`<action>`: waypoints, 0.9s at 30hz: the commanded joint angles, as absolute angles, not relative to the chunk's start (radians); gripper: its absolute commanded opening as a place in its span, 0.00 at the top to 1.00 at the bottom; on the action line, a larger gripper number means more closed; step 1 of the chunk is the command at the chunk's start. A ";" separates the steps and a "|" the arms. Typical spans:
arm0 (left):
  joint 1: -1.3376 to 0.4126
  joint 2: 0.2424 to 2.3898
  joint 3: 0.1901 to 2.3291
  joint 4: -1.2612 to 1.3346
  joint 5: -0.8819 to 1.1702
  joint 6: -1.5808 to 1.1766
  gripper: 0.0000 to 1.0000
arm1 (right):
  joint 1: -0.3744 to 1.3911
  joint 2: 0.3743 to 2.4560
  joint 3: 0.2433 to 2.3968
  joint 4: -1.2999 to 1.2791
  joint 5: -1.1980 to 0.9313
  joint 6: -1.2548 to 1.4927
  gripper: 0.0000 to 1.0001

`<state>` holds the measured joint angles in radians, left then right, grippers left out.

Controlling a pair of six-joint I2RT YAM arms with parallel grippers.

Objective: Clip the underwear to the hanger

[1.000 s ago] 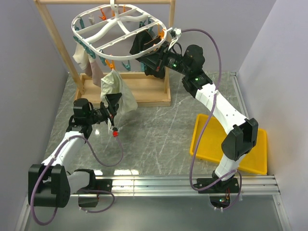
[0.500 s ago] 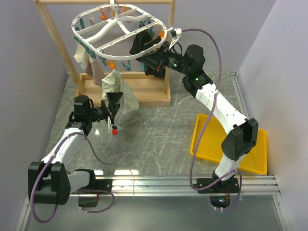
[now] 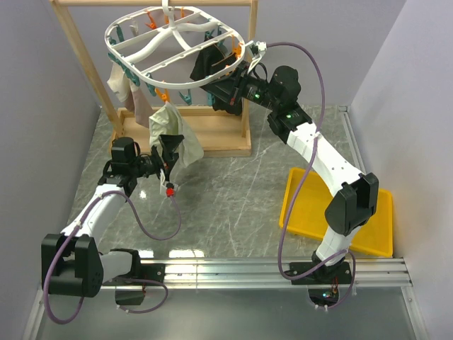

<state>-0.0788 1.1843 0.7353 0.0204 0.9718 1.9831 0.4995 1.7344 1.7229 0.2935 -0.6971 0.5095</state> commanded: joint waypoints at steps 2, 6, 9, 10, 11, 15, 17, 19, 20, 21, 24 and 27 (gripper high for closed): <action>-0.087 1.170 0.776 0.003 1.038 2.505 0.01 | 0.499 1.740 1.763 0.298 -0.744 0.525 1.00; -0.095 1.183 0.790 -0.026 1.031 2.539 0.01 | 0.497 1.740 1.763 0.298 -0.746 0.526 1.00; -0.101 1.196 0.807 -0.034 1.016 2.556 0.01 | 0.499 1.736 1.759 0.299 -0.746 0.528 1.00; -0.103 1.201 0.811 -0.035 1.012 2.562 0.01 | 0.499 1.738 1.758 0.299 -0.746 0.529 1.00; -0.107 1.209 0.815 -0.032 1.009 2.563 0.01 | 0.499 1.736 1.756 0.301 -0.746 0.529 1.00; -0.115 1.224 0.836 -0.028 1.005 2.571 0.01 | 0.499 1.735 1.755 0.302 -0.746 0.532 1.00; -0.120 1.230 0.845 -0.026 1.005 2.572 0.01 | 0.499 1.738 1.753 0.302 -0.747 0.535 1.00; -0.127 1.236 0.851 -0.025 1.003 2.574 0.01 | 0.497 1.736 1.755 0.302 -0.746 0.535 1.00; -0.130 1.239 0.853 -0.028 1.005 2.574 0.01 | 0.499 1.738 1.753 0.302 -0.746 0.537 1.00; -0.133 1.239 0.854 -0.034 1.000 2.577 0.01 | 0.499 1.740 1.753 0.302 -0.747 0.538 1.00; -0.156 1.238 0.847 -0.049 0.965 2.580 0.01 | 0.499 1.743 1.755 0.304 -0.747 0.541 1.00; -0.179 1.243 0.841 -0.060 0.913 2.582 0.01 | 0.502 1.743 1.755 0.304 -0.749 0.543 1.00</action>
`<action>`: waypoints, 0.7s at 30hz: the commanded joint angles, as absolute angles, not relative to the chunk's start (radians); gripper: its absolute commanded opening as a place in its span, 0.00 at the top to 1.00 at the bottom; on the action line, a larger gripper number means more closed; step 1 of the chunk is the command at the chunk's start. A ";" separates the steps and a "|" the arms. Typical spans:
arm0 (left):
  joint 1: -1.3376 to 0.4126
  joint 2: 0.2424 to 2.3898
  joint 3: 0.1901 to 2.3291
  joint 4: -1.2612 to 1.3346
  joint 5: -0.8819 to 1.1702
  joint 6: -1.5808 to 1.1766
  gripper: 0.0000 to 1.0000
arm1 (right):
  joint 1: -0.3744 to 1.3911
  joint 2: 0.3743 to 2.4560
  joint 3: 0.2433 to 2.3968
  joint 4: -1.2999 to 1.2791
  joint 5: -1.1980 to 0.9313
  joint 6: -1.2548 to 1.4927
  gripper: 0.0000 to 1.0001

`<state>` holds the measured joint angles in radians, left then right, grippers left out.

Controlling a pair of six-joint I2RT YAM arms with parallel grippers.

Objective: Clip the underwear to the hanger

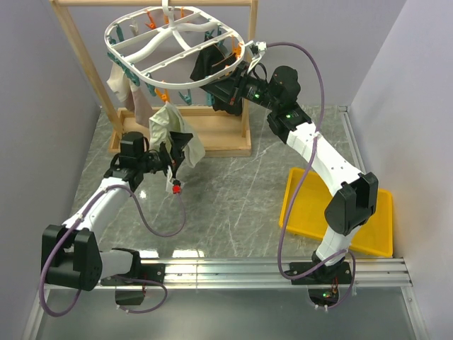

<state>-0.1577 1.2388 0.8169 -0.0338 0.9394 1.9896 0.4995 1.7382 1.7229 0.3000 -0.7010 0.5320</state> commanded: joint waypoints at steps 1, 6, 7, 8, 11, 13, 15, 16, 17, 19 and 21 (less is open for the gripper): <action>-0.186 1.246 0.842 -0.064 0.896 2.582 0.01 | 0.500 1.741 1.753 0.304 -0.749 0.543 1.00; -0.221 1.273 0.854 -0.072 0.795 2.582 0.03 | 0.500 1.740 1.746 0.304 -0.749 0.545 1.00; -0.232 1.287 0.857 -0.069 0.754 2.583 0.03 | 0.500 1.738 1.746 0.304 -0.750 0.545 1.00; -0.238 1.293 0.856 -0.055 0.736 2.582 0.04 | 0.500 1.736 1.746 0.304 -0.750 0.545 1.00; -0.255 1.319 0.857 -0.034 0.689 2.583 0.10 | 0.500 1.736 1.743 0.304 -0.750 0.545 1.00; -0.259 1.338 0.859 -0.011 0.686 2.582 0.19 | 0.500 1.735 1.740 0.304 -0.750 0.545 1.00; -0.267 1.347 0.864 0.021 0.695 2.579 0.37 | 0.500 1.735 1.736 0.307 -0.750 0.548 1.00; -0.267 1.350 0.865 0.025 0.698 2.577 0.43 | 0.500 1.735 1.736 0.307 -0.752 0.548 1.00; -0.271 1.353 0.873 0.028 0.695 2.563 0.51 | 0.500 1.733 1.735 0.307 -0.752 0.548 1.00; -0.275 1.350 0.880 0.040 0.692 2.545 0.57 | 0.500 1.732 1.735 0.308 -0.752 0.546 1.00; -0.275 1.344 0.885 0.048 0.690 2.519 0.64 | 0.500 1.733 1.735 0.310 -0.752 0.546 1.00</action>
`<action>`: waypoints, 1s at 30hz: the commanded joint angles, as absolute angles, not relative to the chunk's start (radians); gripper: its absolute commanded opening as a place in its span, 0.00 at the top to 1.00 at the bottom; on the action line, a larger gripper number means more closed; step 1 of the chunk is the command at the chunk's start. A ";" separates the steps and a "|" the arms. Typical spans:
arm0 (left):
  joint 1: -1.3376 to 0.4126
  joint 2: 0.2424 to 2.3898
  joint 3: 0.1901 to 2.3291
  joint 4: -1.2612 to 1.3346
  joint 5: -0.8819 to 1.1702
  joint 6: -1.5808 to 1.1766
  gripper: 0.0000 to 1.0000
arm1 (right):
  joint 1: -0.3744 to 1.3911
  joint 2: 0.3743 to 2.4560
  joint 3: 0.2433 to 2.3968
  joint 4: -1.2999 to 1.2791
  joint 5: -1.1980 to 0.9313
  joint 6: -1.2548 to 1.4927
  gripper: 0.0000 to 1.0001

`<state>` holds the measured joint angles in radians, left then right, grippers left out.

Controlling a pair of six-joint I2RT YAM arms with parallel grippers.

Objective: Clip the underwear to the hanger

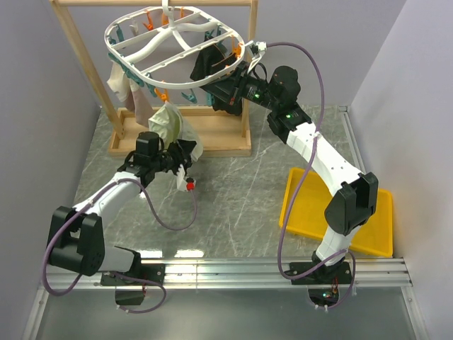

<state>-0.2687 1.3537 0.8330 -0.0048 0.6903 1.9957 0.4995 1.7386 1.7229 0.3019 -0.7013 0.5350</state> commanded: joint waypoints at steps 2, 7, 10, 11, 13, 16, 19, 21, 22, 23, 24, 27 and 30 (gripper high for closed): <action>-0.275 1.330 0.903 0.012 0.692 2.499 0.71 | 0.499 1.733 1.735 0.313 -0.752 0.548 1.00; -0.282 1.292 0.934 -0.052 0.715 2.412 0.98 | 0.499 1.732 1.733 0.313 -0.752 0.548 1.00; -0.296 1.278 0.971 -0.116 0.716 2.306 0.99 | 0.499 1.727 1.733 0.305 -0.749 0.540 1.00; -0.302 1.273 0.976 -0.120 0.713 2.269 0.99 | 0.500 1.726 1.733 0.304 -0.747 0.540 1.00; -0.320 1.261 1.009 -0.146 0.694 2.170 1.00 | 0.500 1.724 1.735 0.296 -0.746 0.532 1.00; -0.357 1.258 1.081 -0.228 0.660 2.014 1.00 | 0.500 1.721 1.736 0.282 -0.732 0.519 1.00; -0.399 1.269 1.159 -0.275 0.601 1.836 1.00 | 0.499 1.721 1.744 0.267 -0.719 0.508 1.00; -0.417 1.288 1.209 -0.305 0.560 1.751 0.99 | 0.496 1.718 1.743 0.262 -0.712 0.503 1.00; -0.434 1.298 1.259 -0.331 0.548 1.671 0.99 | 0.497 1.715 1.741 0.262 -0.710 0.499 1.00; -0.440 1.304 1.282 -0.343 0.528 1.628 1.00 | 0.499 1.717 1.738 0.262 -0.709 0.497 1.00; -0.445 1.324 1.336 -0.363 0.520 1.594 0.99 | 0.499 1.712 1.735 0.259 -0.707 0.492 1.00; -0.462 1.360 1.428 -0.452 0.491 1.479 0.99 | 0.499 1.710 1.732 0.252 -0.710 0.482 1.00; -0.465 1.397 1.506 -0.541 0.468 1.395 1.00 | 0.499 1.707 1.733 0.247 -0.710 0.469 1.00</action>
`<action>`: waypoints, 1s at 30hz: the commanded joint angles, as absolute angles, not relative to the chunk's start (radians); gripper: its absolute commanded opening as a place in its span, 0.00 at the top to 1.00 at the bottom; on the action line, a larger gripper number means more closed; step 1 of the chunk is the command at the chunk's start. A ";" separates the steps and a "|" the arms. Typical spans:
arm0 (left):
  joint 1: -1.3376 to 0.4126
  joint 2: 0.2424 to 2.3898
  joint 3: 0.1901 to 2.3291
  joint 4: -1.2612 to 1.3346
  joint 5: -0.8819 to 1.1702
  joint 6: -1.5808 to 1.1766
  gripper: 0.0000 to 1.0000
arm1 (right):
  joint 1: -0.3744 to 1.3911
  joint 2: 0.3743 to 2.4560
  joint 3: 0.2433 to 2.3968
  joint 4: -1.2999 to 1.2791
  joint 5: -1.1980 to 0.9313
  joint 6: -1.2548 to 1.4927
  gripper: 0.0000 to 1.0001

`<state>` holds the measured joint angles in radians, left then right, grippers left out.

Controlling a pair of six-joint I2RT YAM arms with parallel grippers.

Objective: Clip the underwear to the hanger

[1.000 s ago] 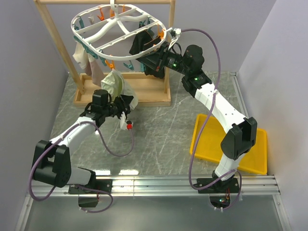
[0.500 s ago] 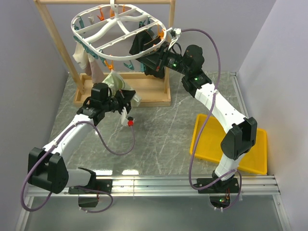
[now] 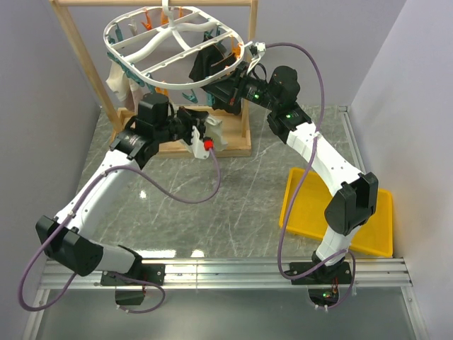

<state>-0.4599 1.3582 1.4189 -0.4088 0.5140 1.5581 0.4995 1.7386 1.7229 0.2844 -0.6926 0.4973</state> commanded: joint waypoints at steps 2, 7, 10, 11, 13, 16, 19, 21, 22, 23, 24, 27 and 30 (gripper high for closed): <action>-0.466 1.419 1.548 -0.622 0.469 1.353 1.00 | 0.497 1.707 1.735 0.244 -0.707 0.465 1.00; -0.466 1.489 1.687 -0.776 0.500 1.280 1.00 | 0.499 1.701 1.733 0.242 -0.707 0.460 1.00; -0.460 1.522 1.751 -0.839 0.522 1.232 1.00 | 0.497 1.700 1.733 0.233 -0.704 0.448 1.00; -0.457 1.526 1.765 -0.844 0.541 1.214 1.00 | 0.497 1.698 1.733 0.230 -0.704 0.443 1.00; -0.445 1.539 1.802 -0.847 0.567 1.160 0.99 | 0.497 1.695 1.732 0.227 -0.706 0.440 1.00; -0.434 1.554 1.847 -0.856 0.595 1.103 1.00 | 0.499 1.690 1.726 0.230 -0.707 0.439 1.00; -0.431 1.554 1.853 -0.854 0.606 1.068 1.00 | 0.500 1.687 1.720 0.232 -0.710 0.436 1.00; -0.433 1.551 1.856 -0.861 0.606 1.048 1.00 | 0.499 1.684 1.718 0.229 -0.709 0.428 1.00; -0.433 1.554 1.859 -0.867 0.603 1.037 1.00 | 0.499 1.683 1.715 0.229 -0.707 0.426 1.00; -0.433 1.562 1.873 -0.870 0.600 1.025 1.00 | 0.497 1.680 1.712 0.230 -0.706 0.423 1.00; -0.433 1.566 1.884 -0.871 0.586 0.987 1.00 | 0.497 1.678 1.712 0.230 -0.704 0.423 1.00; -0.433 1.614 1.969 -0.916 0.545 0.880 1.00 | 0.500 1.677 1.706 0.236 -0.696 0.425 1.00; -0.433 1.663 2.058 -0.971 0.508 0.764 1.00 | 0.500 1.680 1.710 0.239 -0.687 0.428 1.00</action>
<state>-0.4332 1.6371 1.9633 -0.9237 0.5407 0.9325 0.4995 1.7248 1.7145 0.2600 -0.6693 0.4397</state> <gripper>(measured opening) 0.020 0.201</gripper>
